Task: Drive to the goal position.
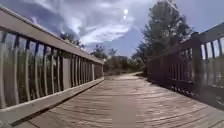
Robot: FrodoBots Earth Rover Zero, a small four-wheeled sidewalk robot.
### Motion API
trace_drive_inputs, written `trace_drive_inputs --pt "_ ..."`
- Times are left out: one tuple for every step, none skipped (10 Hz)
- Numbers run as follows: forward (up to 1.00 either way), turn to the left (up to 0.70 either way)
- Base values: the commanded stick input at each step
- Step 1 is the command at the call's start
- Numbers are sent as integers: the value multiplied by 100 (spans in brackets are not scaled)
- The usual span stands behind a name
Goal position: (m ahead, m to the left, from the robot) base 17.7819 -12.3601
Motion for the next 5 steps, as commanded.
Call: trace_drive_inputs --pt "70 0" --pt "70 0" --pt "70 0" --pt "70 0" --pt "70 0"
